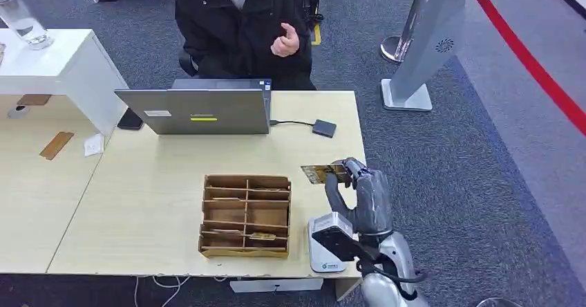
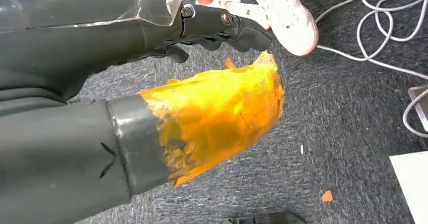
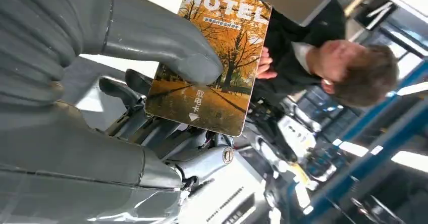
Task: Pass the card to the sensor for recognition and then transmit it.
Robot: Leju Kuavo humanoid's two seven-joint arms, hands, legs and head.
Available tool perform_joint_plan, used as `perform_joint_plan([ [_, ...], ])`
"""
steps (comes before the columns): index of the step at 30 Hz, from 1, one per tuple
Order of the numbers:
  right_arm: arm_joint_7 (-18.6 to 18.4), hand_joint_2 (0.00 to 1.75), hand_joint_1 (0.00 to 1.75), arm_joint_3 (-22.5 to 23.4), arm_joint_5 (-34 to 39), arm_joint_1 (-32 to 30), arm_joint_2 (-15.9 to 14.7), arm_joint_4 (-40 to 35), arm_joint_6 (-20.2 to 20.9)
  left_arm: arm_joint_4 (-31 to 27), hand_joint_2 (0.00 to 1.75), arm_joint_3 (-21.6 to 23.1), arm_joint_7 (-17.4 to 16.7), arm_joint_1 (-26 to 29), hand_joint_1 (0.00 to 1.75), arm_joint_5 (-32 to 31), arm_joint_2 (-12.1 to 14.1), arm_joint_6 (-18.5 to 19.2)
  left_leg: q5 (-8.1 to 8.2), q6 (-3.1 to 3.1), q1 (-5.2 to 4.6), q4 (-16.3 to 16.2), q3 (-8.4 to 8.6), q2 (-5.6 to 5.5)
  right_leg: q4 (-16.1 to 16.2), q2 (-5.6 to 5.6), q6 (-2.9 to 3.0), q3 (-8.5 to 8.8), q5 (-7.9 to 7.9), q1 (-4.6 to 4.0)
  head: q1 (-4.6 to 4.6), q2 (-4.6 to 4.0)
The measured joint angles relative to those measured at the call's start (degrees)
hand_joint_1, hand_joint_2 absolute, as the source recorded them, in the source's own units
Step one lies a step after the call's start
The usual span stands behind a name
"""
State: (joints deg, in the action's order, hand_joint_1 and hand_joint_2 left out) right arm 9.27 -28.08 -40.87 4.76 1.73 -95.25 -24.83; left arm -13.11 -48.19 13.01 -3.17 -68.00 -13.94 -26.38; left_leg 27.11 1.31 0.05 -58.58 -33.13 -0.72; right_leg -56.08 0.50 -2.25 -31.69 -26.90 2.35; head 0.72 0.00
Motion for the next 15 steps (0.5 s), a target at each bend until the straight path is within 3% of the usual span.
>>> perform_joint_plan([
  [15, -6.9, 1.75, 1.75, -4.6, -5.3, 13.0, 0.0, 3.0, 4.2, 0.0, 0.0, 0.2, -1.6, -0.4, 0.0, -2.2, 0.0, 1.3, -0.02, 0.01, 0.0, 0.0, -0.01, -0.01, 0.0, 0.0, 0.01, 0.0, 0.01, 0.0, 0.0, 0.0],
])
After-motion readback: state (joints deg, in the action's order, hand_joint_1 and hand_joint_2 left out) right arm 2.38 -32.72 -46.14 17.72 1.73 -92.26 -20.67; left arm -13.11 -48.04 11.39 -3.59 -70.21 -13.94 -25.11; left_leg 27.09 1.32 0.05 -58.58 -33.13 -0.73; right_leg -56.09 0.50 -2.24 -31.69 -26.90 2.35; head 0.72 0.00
